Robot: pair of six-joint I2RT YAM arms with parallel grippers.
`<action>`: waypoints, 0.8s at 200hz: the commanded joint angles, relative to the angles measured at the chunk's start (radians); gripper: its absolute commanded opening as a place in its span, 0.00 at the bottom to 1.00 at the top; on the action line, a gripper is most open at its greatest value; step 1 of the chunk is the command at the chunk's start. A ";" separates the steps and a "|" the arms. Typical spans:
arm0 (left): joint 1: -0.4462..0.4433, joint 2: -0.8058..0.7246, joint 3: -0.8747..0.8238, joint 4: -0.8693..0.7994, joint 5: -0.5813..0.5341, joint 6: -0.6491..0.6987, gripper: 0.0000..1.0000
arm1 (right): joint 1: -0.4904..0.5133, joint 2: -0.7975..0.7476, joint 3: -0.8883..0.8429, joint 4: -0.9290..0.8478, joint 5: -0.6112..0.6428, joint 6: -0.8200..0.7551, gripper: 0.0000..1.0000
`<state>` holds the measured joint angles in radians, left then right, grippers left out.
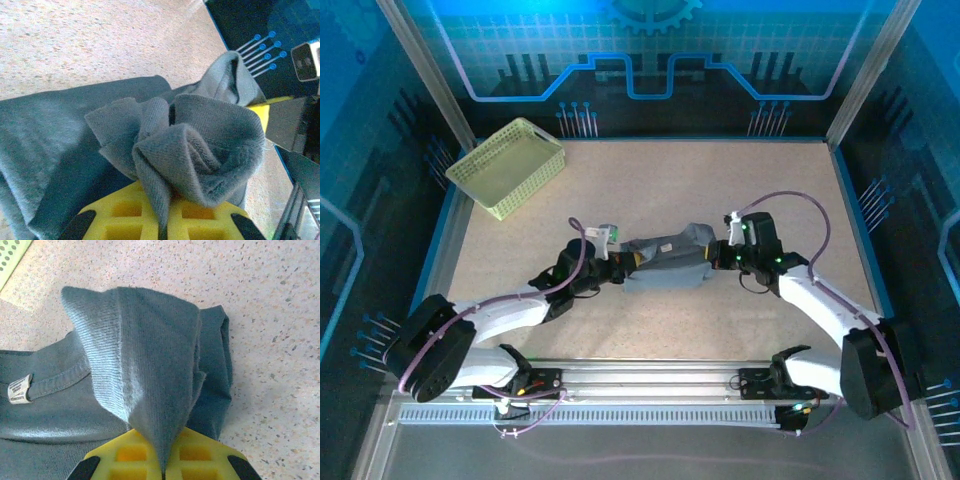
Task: Fold the inside-out t-shirt
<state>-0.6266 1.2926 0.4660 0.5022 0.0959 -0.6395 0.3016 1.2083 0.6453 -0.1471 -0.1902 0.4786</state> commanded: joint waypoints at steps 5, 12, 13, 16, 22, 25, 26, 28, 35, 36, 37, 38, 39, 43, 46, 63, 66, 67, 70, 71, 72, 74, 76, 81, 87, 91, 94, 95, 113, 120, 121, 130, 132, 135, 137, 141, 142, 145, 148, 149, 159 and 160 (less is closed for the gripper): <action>0.036 0.010 0.008 -0.056 -0.135 -0.029 0.00 | -0.013 0.087 0.082 0.012 0.098 0.019 0.00; 0.048 0.030 0.020 -0.064 -0.146 -0.045 0.00 | -0.012 0.122 0.116 0.009 0.105 0.017 0.00; 0.050 0.033 0.021 -0.065 -0.146 -0.047 0.00 | -0.013 0.127 0.122 0.008 0.105 0.016 0.00; 0.055 0.041 0.023 -0.065 -0.150 -0.053 0.00 | -0.012 0.142 0.136 0.005 0.106 0.014 0.00; 0.063 0.057 0.029 -0.064 -0.158 -0.067 0.00 | -0.011 0.174 0.164 0.000 0.107 0.010 0.00; 0.066 0.062 0.031 -0.066 -0.163 -0.072 0.00 | -0.010 0.187 0.176 -0.001 0.111 0.009 0.00; 0.068 0.065 0.032 -0.067 -0.166 -0.074 0.00 | -0.010 0.193 0.180 -0.002 0.112 0.009 0.00; 0.068 0.068 0.034 -0.069 -0.168 -0.079 0.00 | -0.009 0.202 0.187 -0.004 0.115 0.007 0.00; 0.071 0.082 0.039 -0.077 -0.184 -0.093 0.00 | -0.004 0.233 0.212 -0.009 0.129 0.004 0.00; 0.073 0.083 0.040 -0.078 -0.187 -0.095 0.00 | -0.003 0.238 0.215 -0.009 0.130 0.004 0.00; 0.074 0.086 0.040 -0.079 -0.191 -0.097 0.00 | -0.003 0.242 0.218 -0.009 0.132 0.004 0.00; 0.074 0.088 0.041 -0.080 -0.193 -0.099 0.00 | 0.000 0.244 0.220 -0.010 0.133 0.003 0.00; 0.073 0.089 0.042 -0.082 -0.196 -0.102 0.00 | 0.000 0.249 0.224 -0.011 0.135 0.002 0.00; 0.074 0.096 0.046 -0.090 -0.202 -0.109 0.00 | 0.002 0.265 0.227 -0.012 0.141 0.000 0.00; 0.075 0.103 0.050 -0.096 -0.207 -0.115 0.00 | 0.005 0.276 0.229 -0.016 0.146 -0.002 0.00; 0.083 0.137 0.067 -0.111 -0.216 -0.136 0.00 | 0.010 0.325 0.281 -0.042 0.183 0.004 0.00; 0.085 0.141 0.071 -0.118 -0.215 -0.140 0.00 | 0.010 0.331 0.282 -0.042 0.187 0.005 0.00; 0.086 0.144 0.073 -0.119 -0.215 -0.142 0.00 | 0.011 0.333 0.282 -0.042 0.189 0.005 0.00; 0.088 0.153 0.076 -0.121 -0.213 -0.146 0.00 | 0.013 0.340 0.282 -0.042 0.191 0.007 0.00; 0.089 0.155 0.077 -0.121 -0.211 -0.146 0.00 | 0.012 0.341 0.282 -0.043 0.191 0.009 0.00; 0.091 0.157 0.079 -0.121 -0.210 -0.147 0.00 | 0.013 0.343 0.282 -0.043 0.192 0.009 0.00; 0.092 0.160 0.081 -0.122 -0.208 -0.150 0.00 | 0.014 0.344 0.283 -0.043 0.195 0.011 0.00; 0.095 0.165 0.083 -0.122 -0.207 -0.151 0.00 | 0.012 0.349 0.283 -0.043 0.197 0.013 0.00; 0.100 0.174 0.089 -0.125 -0.205 -0.157 0.03 | 0.013 0.358 0.283 -0.043 0.199 0.017 0.00; 0.108 0.184 0.096 -0.131 -0.200 -0.164 0.04 | 0.014 0.367 0.282 -0.043 0.201 0.018 0.00; 0.112 0.189 0.100 -0.134 -0.197 -0.168 0.05 | 0.014 0.373 0.284 -0.043 0.202 0.019 0.00; 0.115 0.193 0.102 -0.134 -0.195 -0.171 0.06 | 0.015 0.376 0.284 -0.043 0.204 0.020 0.00; 0.116 0.196 0.103 -0.134 -0.195 -0.171 0.07 | 0.016 0.378 0.283 -0.044 0.205 0.020 0.00; 0.131 0.228 0.128 -0.147 -0.175 -0.189 0.12 | 0.017 0.394 0.289 -0.054 0.226 0.027 0.00; 0.135 0.241 0.139 -0.152 -0.165 -0.191 0.15 | 0.016 0.395 0.290 -0.057 0.236 0.026 0.00; 0.136 0.242 0.141 -0.154 -0.164 -0.192 0.15 | 0.018 0.395 0.290 -0.058 0.237 0.027 0.00; 0.142 0.254 0.152 -0.161 -0.156 -0.196 0.18 | 0.019 0.394 0.293 -0.062 0.244 0.028 0.00; 0.143 0.256 0.153 -0.161 -0.154 -0.195 0.19 | 0.018 0.394 0.293 -0.063 0.244 0.028 0.00; 0.145 0.258 0.156 -0.164 -0.152 -0.196 0.20 | 0.018 0.393 0.295 -0.063 0.243 0.027 0.00; 0.146 0.259 0.159 -0.166 -0.153 -0.197 0.21 | 0.019 0.393 0.296 -0.064 0.244 0.025 0.01; 0.150 0.262 0.163 -0.176 -0.152 -0.199 0.23 | 0.019 0.394 0.300 -0.068 0.247 0.023 0.03; 0.151 0.262 0.164 -0.180 -0.152 -0.200 0.24 | 0.019 0.395 0.302 -0.070 0.248 0.023 0.04; 0.154 0.264 0.170 -0.192 -0.152 -0.204 0.25 | 0.019 0.394 0.305 -0.075 0.250 0.023 0.05; 0.159 0.265 0.173 -0.199 -0.152 -0.204 0.27 | 0.019 0.395 0.310 -0.083 0.254 0.023 0.05; 0.159 0.265 0.173 -0.200 -0.151 -0.204 0.27 | 0.020 0.395 0.311 -0.084 0.256 0.023 0.06; 0.172 0.262 0.176 -0.209 -0.147 -0.203 0.35 | 0.019 0.391 0.323 -0.106 0.270 0.019 0.15; 0.173 0.260 0.176 -0.211 -0.147 -0.203 0.35 | 0.019 0.390 0.325 -0.108 0.271 0.020 0.16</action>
<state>-0.4850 1.5436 0.6090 0.3752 -0.0315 -0.8268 0.3275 1.5978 0.9173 -0.2012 -0.0181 0.4988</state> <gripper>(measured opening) 0.279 0.086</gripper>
